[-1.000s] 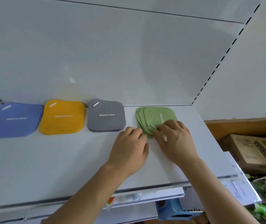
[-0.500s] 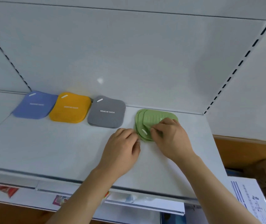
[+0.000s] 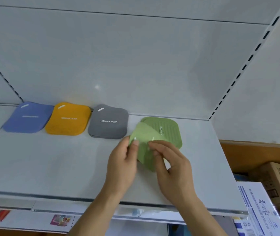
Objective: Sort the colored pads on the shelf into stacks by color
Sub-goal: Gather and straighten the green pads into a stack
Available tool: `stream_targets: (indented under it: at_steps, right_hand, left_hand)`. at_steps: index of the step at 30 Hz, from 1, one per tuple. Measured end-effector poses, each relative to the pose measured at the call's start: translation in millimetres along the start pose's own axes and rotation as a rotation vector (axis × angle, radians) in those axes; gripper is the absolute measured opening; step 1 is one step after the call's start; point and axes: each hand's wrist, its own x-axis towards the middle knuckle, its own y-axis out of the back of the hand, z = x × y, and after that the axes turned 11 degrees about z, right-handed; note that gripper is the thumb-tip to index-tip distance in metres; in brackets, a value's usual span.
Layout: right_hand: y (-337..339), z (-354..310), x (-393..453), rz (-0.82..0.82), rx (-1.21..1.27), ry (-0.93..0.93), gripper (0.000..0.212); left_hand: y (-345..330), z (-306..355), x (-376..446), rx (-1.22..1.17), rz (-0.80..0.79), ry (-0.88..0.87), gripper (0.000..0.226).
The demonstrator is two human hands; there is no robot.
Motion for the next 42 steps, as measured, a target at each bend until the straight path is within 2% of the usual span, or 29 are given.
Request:
stream_targets:
  at_steps: [3, 6, 8, 11, 15, 18, 23, 26, 27, 30, 36, 38, 42]
  right_hand:
    - [5.2, 22.9, 13.6, 0.028, -0.219, -0.030, 0.024]
    - [5.5, 45.7, 27.3, -0.134, -0.414, 0.098, 0.031]
    - [2.1, 53.3, 32.7, -0.233, -0.481, 0.171, 0.038]
    - [-0.1, 57.9, 36.9, -0.214, -0.497, 0.198, 0.027]
    - [2.5, 57.3, 38.6, -0.198, -0.380, 0.045, 0.014]
    - [-0.4, 53.5, 43.1, -0.229, -0.379, -0.059, 0.016]
    - [-12.4, 55.3, 42.2, -0.170, -0.479, 0.047, 0.024]
    - [-11.1, 58.5, 42.5, -0.118, -0.422, 0.034, 0.013]
    - [-9.8, 59.3, 42.6, -0.097, -0.411, 0.015, 0.016]
    - [-10.3, 55.4, 46.3, -0.010, -0.405, -0.071, 0.031]
    - [2.7, -3.8, 44.7, 0.284, -0.322, -0.102, 0.023]
    - [-4.9, -34.6, 33.5, 0.268, -0.242, -0.039, 0.024]
    - [-40.5, -65.7, 6.6, 0.116, -0.038, 0.015, 0.024]
  left_hand:
    - [21.6, -9.4, 18.5, 0.033, 0.070, 0.014, 0.024]
    - [45.1, -15.7, 34.3, 0.128, 0.127, 0.008, 0.026]
    - [57.3, -20.7, 43.0, 0.232, 0.096, 0.013, 0.025]
    - [65.7, -23.9, 46.7, 0.298, -0.005, 0.013, 0.007]
    - [64.8, -21.1, 38.1, 0.334, -0.004, -0.051, 0.029]
    - [62.0, -18.4, 34.2, 0.286, 0.052, -0.016, 0.035]
    - [57.0, -13.0, 31.1, 0.107, 0.068, 0.104, 0.008]
    - [56.6, -7.3, 30.0, -0.043, 0.056, 0.179, 0.016]
    - [56.0, -6.7, 30.1, -0.085, 0.056, 0.213, 0.016]
    - [54.8, -5.9, 30.4, -0.170, 0.065, 0.283, 0.008]
    - [51.7, 7.6, 24.1, -0.269, 0.041, 0.287, 0.028]
    - [47.7, 19.1, 17.5, -0.317, 0.011, 0.284, 0.033]
    - [34.9, 35.3, 5.8, -0.427, -0.108, 0.323, 0.039]
